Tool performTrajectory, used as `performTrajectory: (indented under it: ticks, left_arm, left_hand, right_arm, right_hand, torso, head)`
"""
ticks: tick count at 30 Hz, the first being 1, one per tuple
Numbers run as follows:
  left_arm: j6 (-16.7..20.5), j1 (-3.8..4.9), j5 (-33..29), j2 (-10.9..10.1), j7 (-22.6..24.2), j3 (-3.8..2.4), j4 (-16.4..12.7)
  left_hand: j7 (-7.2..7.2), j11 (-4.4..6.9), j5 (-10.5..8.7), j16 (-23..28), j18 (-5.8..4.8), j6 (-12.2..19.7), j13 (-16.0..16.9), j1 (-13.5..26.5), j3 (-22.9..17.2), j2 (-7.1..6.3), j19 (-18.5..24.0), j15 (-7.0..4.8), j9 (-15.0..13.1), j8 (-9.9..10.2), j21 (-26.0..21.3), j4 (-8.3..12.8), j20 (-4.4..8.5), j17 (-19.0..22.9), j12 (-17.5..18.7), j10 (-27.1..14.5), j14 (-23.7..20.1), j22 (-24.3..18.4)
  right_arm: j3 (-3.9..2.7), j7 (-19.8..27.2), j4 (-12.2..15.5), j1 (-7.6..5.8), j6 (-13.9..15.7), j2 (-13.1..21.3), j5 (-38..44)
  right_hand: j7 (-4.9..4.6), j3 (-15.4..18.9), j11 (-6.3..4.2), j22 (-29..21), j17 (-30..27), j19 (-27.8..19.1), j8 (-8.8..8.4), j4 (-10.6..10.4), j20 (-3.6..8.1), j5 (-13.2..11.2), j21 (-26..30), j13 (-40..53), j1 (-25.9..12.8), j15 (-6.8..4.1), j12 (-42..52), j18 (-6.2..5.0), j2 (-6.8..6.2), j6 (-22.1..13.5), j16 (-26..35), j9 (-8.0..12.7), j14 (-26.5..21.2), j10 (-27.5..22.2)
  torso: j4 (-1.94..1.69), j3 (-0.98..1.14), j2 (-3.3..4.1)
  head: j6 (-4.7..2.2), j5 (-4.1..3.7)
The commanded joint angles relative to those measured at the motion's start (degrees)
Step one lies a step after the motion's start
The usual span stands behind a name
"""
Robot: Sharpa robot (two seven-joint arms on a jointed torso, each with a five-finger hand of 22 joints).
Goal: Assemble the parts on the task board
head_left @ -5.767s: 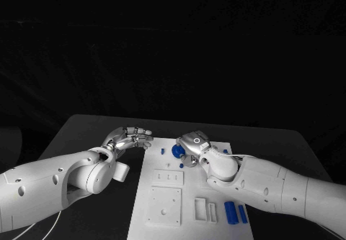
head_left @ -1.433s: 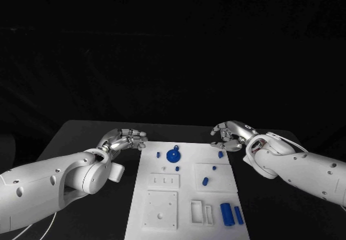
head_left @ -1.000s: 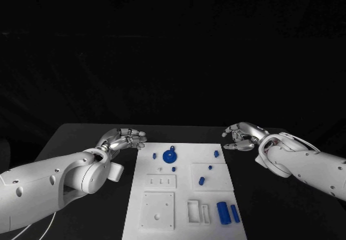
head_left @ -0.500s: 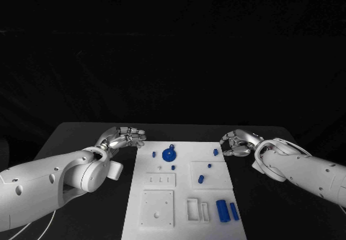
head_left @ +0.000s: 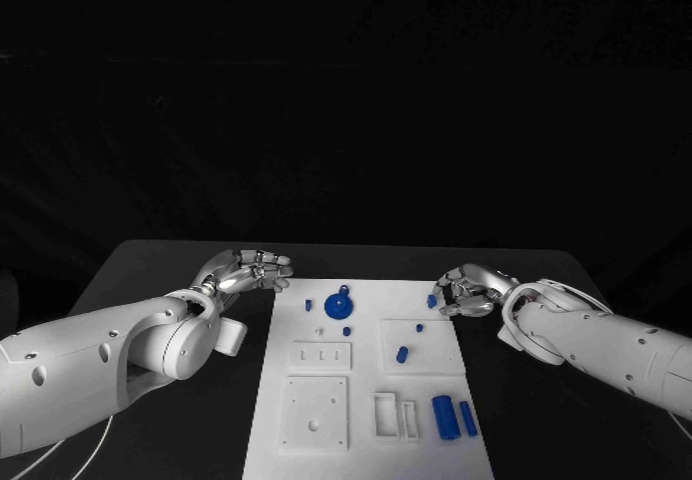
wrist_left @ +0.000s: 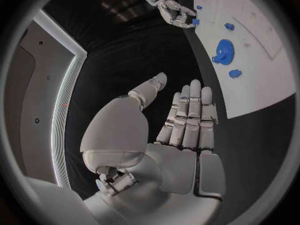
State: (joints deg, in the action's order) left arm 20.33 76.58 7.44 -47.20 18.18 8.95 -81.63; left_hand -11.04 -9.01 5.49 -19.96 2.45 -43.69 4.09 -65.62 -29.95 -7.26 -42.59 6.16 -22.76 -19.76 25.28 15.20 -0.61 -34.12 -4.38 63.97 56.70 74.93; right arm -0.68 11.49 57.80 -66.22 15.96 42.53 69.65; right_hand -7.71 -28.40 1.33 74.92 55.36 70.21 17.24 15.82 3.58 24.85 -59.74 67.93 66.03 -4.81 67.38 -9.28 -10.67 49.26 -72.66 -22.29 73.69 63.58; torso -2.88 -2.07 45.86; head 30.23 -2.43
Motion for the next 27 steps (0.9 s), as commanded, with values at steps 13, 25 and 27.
performTrajectory:
  ticks: [13,25,27]
  left_arm:
    - [-1.1,0.03,-0.1,0.2,0.5,-0.05,0.1]
    - [-1.2,0.03,-0.1,0.1,0.4,-0.04,0.0]
    - [-1.2,0.03,-0.1,0.2,0.4,-0.04,0.1]
  left_hand:
    - [-0.25,0.02,0.09,0.3,0.84,0.1,-0.1,-0.1,0.1,0.30,0.6,0.20,0.1,-0.1,0.3,0.4,-0.01,-0.1,0.3,-0.5,-0.1,1.1]
    - [-0.29,-0.02,0.08,0.3,0.83,0.2,-0.1,-0.1,0.1,0.30,0.6,0.21,0.1,0.0,0.4,0.4,-0.01,-0.1,0.3,-0.6,-0.1,1.1]
    - [-0.29,-0.03,0.08,0.3,0.83,0.2,-0.1,-0.1,0.1,0.30,0.6,0.21,0.1,0.0,0.4,0.4,-0.02,-0.1,0.3,-0.6,-0.1,1.1]
  right_arm:
    - [0.16,0.8,-1.0,0.45,-0.6,-1.8,-1.4]
    - [0.19,0.5,-1.5,0.52,-0.6,-2.2,-1.5]
    - [0.19,0.5,-1.6,0.52,-0.6,-2.2,-1.5]
  right_hand:
    - [-0.32,-0.1,0.20,0.8,0.2,0.3,-0.22,-0.6,-0.18,-1.3,-0.1,0.2,-3.0,0.02,0.2,-5.72,1.44,0.2,0.2,0.0,0.3,-0.1]
    - [-0.58,-3.1,0.45,0.8,0.6,0.5,0.21,-2.1,0.21,-7.4,0.0,0.2,-3.6,0.27,0.5,-5.72,2.76,1.4,0.3,-0.1,0.4,0.1]
    - [-0.51,-4.2,0.40,0.8,0.6,0.5,0.26,-2.4,0.25,-8.9,-0.1,0.2,-3.5,0.23,0.6,-5.72,2.82,1.6,0.3,0.0,0.5,0.2]
  torso:
    - [-0.05,-0.08,-0.11]
    - [0.04,-0.07,-0.09]
    - [0.04,-0.08,-0.09]
  head:
    - [0.15,0.08]
    - [0.24,0.25]
    - [0.26,0.25]
